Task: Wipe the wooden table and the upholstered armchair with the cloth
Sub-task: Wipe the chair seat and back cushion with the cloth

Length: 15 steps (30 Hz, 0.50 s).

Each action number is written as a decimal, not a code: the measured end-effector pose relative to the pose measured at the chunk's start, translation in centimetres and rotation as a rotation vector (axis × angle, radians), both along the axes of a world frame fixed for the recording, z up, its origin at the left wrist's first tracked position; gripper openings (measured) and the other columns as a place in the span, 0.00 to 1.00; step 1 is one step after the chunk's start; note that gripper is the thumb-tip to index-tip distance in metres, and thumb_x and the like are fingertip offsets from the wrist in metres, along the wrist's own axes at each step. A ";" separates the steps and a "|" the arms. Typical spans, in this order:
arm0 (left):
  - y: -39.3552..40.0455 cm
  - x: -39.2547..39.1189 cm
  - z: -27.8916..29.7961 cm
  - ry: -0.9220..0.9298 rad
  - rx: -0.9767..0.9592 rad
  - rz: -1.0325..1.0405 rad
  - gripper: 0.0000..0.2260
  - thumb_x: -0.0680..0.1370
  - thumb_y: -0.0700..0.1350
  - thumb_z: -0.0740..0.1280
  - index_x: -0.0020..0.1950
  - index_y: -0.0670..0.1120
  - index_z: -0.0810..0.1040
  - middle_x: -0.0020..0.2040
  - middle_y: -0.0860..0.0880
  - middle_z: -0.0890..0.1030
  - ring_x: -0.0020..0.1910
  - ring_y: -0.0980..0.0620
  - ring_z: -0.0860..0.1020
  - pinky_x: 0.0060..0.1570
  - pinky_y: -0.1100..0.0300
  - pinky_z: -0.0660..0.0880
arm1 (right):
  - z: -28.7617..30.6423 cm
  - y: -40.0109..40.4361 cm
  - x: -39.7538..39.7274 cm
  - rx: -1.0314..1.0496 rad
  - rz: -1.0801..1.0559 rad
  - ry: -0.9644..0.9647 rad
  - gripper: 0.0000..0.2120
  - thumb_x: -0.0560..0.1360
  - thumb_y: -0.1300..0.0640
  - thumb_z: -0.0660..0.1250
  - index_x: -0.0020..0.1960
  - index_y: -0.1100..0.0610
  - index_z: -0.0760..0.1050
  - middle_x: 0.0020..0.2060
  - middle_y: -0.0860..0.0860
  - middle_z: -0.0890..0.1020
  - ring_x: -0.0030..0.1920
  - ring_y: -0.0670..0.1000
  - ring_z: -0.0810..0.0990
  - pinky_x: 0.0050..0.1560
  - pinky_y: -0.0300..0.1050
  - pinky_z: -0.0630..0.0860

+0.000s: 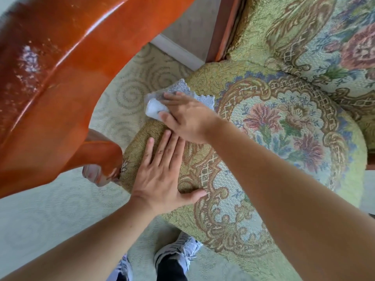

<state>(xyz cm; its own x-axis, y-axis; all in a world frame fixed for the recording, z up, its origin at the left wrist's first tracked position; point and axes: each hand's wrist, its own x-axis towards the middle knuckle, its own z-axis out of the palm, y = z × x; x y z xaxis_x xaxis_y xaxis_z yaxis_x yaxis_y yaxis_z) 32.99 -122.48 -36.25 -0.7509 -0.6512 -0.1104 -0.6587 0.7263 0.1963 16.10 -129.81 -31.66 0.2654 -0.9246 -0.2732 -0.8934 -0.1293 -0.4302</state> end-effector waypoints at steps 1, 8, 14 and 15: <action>0.0 0.0 0.0 0.004 -0.001 0.002 0.57 0.71 0.81 0.49 0.81 0.35 0.51 0.82 0.37 0.49 0.82 0.41 0.47 0.77 0.36 0.52 | 0.3 -0.5 -0.7 0.019 -0.011 0.029 0.24 0.86 0.49 0.48 0.76 0.58 0.64 0.75 0.53 0.69 0.78 0.51 0.59 0.77 0.46 0.53; 0.0 -0.1 0.2 -0.006 -0.003 0.003 0.57 0.71 0.80 0.49 0.81 0.35 0.51 0.82 0.38 0.49 0.82 0.41 0.47 0.78 0.37 0.50 | 1.2 -1.4 -1.6 0.078 -0.266 0.120 0.25 0.86 0.52 0.46 0.79 0.63 0.55 0.79 0.60 0.59 0.79 0.55 0.52 0.75 0.44 0.45; -0.1 -0.2 0.5 -0.060 0.028 -0.010 0.55 0.71 0.80 0.46 0.75 0.33 0.64 0.74 0.32 0.68 0.78 0.37 0.61 0.76 0.35 0.56 | 0.3 1.7 3.6 0.075 -0.150 -0.164 0.22 0.85 0.51 0.52 0.73 0.62 0.68 0.75 0.55 0.69 0.77 0.52 0.60 0.74 0.38 0.49; -0.1 -0.2 0.5 -0.061 0.023 -0.007 0.55 0.71 0.80 0.46 0.76 0.33 0.62 0.75 0.32 0.66 0.78 0.37 0.60 0.76 0.35 0.56 | 0.9 1.7 3.6 0.130 -0.277 -0.272 0.21 0.85 0.50 0.53 0.66 0.61 0.76 0.68 0.56 0.76 0.71 0.53 0.70 0.67 0.39 0.58</action>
<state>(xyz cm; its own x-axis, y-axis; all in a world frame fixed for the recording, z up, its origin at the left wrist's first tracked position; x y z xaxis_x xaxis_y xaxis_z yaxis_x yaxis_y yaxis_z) 32.83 -122.56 -35.77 -0.7470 -0.6425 -0.1707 -0.6646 0.7269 0.1730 19.68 -128.15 -30.78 0.0903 -0.9336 -0.3468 -0.7383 0.1709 -0.6525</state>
